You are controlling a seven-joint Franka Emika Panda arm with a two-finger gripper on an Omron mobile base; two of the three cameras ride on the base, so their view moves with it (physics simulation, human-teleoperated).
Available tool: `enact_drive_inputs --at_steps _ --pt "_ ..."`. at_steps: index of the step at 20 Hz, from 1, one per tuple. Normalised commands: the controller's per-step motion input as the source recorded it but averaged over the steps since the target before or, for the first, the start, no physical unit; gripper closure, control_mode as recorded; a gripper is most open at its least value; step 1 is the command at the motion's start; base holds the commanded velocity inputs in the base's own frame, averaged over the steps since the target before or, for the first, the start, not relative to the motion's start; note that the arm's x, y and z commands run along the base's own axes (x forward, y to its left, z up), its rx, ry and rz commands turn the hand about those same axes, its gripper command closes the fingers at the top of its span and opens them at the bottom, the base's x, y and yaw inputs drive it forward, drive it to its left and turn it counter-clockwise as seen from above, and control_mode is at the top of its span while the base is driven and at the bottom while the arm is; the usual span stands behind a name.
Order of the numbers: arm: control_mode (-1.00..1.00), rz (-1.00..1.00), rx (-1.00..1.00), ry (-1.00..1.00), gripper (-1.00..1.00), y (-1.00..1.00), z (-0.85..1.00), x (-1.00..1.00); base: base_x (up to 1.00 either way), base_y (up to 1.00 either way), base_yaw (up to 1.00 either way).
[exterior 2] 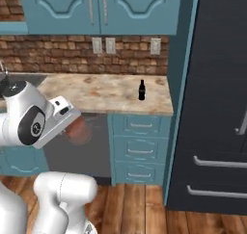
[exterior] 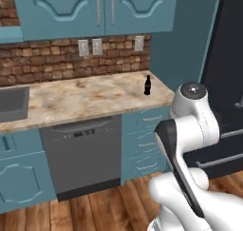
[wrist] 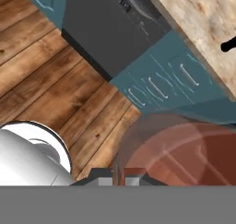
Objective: Place the microwavable item in the microwave. Then, close the microwave door and press the start button.
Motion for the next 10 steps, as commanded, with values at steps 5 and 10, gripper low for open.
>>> enact_drive_inputs --at_steps 5,10 --pt "1.00 0.00 0.00 0.00 1.00 0.00 0.00 0.00 -0.87 -0.02 -0.56" --pt "1.00 0.00 0.00 0.00 1.00 0.00 0.00 0.00 -0.50 0.00 -0.60"
